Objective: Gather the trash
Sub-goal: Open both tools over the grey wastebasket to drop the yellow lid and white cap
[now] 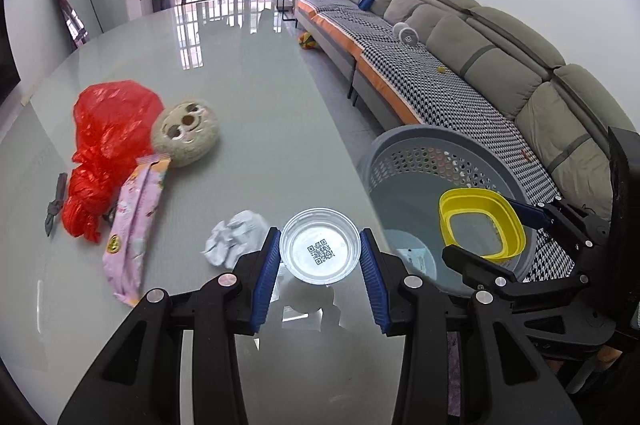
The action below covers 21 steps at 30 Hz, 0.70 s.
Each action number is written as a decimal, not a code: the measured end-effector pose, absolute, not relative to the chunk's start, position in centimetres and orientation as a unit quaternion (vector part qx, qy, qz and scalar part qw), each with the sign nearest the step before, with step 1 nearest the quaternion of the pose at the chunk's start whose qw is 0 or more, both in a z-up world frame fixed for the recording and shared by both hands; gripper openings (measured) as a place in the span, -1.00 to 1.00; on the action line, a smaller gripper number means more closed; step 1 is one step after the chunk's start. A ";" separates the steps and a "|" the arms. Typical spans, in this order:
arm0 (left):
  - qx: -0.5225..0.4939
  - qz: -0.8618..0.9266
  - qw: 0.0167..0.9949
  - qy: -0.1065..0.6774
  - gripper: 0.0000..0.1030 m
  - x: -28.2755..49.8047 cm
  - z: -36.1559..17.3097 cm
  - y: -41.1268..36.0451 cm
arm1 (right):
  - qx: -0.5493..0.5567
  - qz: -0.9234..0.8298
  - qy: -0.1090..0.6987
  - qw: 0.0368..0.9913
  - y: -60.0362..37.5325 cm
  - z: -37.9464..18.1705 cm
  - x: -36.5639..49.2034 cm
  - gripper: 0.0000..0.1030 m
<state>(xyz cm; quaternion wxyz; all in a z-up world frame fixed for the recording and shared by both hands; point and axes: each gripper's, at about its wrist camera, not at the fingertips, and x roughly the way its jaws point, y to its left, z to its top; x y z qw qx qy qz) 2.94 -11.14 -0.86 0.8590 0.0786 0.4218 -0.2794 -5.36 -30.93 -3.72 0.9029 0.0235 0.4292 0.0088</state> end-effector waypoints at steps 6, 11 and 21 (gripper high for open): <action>0.097 -0.280 0.862 0.410 -0.23 1.6 -1.4 -16.6 | 0.059 -0.057 0.426 0.901 -36.3 -4.1 -6.7 0.45; 0.106 -0.278 0.860 0.414 -0.23 1.1 -2.3 -19.7 | 0.079 -0.090 0.426 0.897 -39.5 -4.8 -7.6 0.45; 0.108 -0.266 0.854 0.434 -0.19 1.1 -3.9 -22.2 | 0.095 -0.109 0.428 0.892 -42.2 -6.3 -7.9 0.46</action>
